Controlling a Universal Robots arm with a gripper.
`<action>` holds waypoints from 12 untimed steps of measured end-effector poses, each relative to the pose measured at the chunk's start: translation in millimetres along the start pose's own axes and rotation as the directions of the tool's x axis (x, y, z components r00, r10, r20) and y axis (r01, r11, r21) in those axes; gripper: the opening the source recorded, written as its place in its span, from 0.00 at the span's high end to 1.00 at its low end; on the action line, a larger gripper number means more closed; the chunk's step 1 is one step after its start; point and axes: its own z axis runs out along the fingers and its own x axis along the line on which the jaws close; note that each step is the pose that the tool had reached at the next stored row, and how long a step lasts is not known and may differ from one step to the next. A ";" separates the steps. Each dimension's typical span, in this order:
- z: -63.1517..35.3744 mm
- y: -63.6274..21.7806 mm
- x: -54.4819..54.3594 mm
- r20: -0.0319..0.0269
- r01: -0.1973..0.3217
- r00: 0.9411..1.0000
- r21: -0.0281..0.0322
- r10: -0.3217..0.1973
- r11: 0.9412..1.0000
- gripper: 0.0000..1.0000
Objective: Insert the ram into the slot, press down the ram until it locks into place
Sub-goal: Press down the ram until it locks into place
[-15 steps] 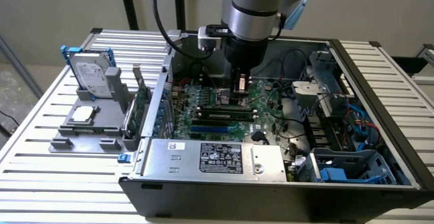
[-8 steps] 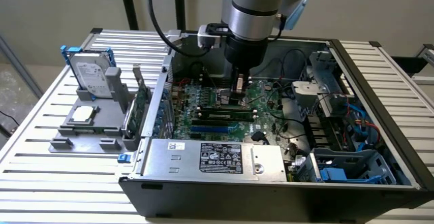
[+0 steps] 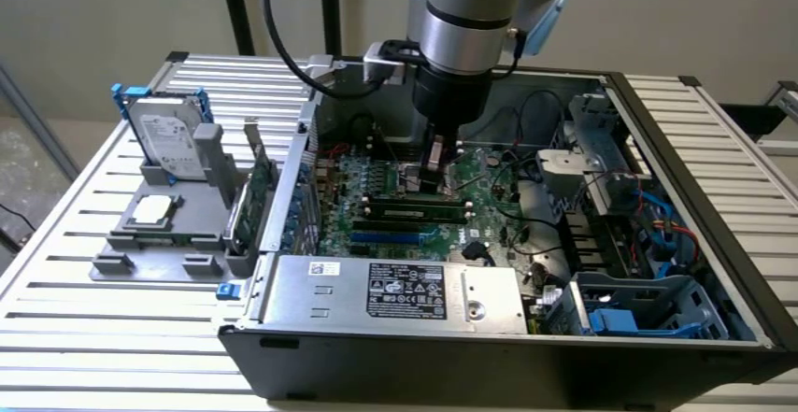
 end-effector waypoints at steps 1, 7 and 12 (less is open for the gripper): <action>0.0 0.0 0.0 0.000 -0.016 1.000 -0.001 0.016 1.000 0.89; 0.1 0.0 0.0 0.003 -0.113 0.994 -0.005 0.113 0.994 0.89; 0.1 0.0 0.0 0.006 -0.195 0.981 -0.008 0.195 0.981 0.89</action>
